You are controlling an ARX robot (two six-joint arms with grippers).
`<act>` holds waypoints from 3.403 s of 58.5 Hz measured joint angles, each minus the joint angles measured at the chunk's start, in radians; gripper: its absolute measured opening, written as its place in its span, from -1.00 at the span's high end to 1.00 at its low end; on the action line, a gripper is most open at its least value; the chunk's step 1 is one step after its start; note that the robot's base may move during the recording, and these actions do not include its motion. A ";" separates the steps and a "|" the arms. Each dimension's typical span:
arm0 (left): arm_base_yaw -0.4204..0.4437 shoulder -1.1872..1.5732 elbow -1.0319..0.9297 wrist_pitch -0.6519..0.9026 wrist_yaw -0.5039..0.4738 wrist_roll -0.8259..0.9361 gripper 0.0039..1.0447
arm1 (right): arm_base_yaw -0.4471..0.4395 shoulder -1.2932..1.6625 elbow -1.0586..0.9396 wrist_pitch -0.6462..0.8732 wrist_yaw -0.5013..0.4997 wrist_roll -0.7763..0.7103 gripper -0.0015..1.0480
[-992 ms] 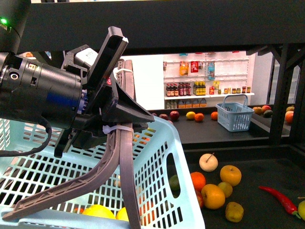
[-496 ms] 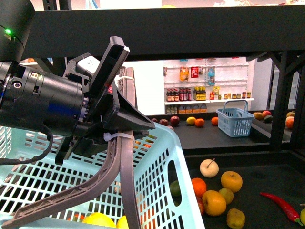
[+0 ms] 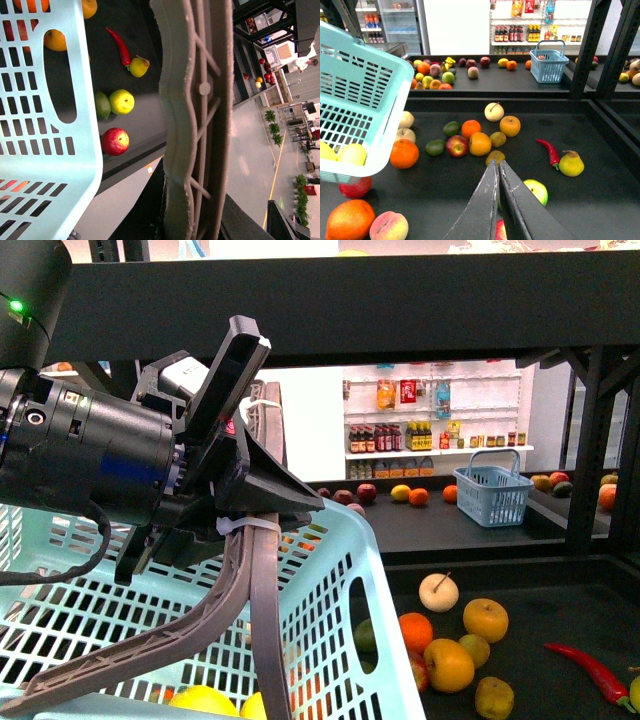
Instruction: Pick lemon from shelf
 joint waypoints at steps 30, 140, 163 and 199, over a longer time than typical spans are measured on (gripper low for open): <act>0.000 0.000 0.000 0.000 0.000 0.000 0.79 | 0.000 -0.023 -0.019 0.001 0.001 0.000 0.10; 0.846 0.459 0.027 1.346 -0.416 -1.129 0.83 | 0.000 -0.024 -0.019 0.001 0.001 0.000 -0.95; 0.858 0.541 0.033 1.363 -0.405 -1.160 0.84 | 0.000 -0.024 -0.019 0.001 0.001 0.000 -0.95; 0.860 0.541 0.033 1.369 -0.394 -1.159 -0.62 | 0.000 -0.024 -0.019 0.001 0.001 0.000 -0.95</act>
